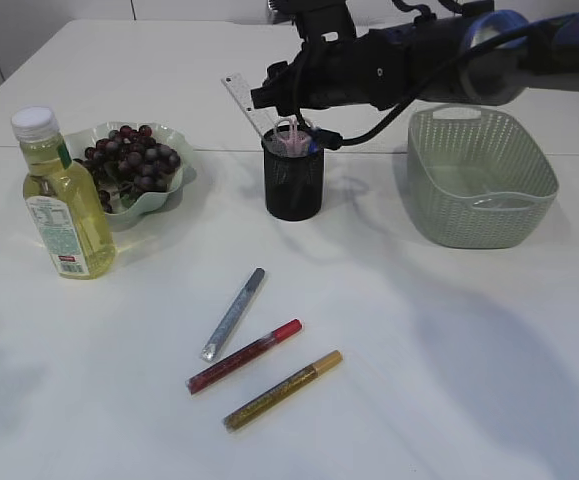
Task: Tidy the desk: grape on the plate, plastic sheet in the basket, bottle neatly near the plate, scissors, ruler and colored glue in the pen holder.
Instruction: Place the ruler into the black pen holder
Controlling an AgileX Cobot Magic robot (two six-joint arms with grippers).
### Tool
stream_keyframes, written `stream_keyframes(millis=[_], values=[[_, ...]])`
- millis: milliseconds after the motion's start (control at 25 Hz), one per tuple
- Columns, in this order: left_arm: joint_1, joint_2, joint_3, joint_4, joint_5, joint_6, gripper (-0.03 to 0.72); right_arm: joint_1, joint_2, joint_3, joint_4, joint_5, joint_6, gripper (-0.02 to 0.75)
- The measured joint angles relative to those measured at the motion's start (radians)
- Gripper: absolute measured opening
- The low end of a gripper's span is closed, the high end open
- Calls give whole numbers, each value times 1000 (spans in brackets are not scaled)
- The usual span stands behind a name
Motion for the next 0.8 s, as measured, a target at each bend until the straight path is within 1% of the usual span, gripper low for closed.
stream_keyframes(millis=[200, 440, 560, 800], values=[[0, 5, 0, -5, 0, 0, 387, 0, 0, -34, 22, 107, 0, 439], [0, 66, 0, 0, 11, 0, 387, 0, -15, -76, 85, 322, 0, 439], [0, 109, 0, 0, 11, 0, 387, 0, -39, -108, 102, 464, 3, 439], [0, 259, 0, 0, -20, 4, 387, 0, -97, -233, 115, 836, 3, 439]])
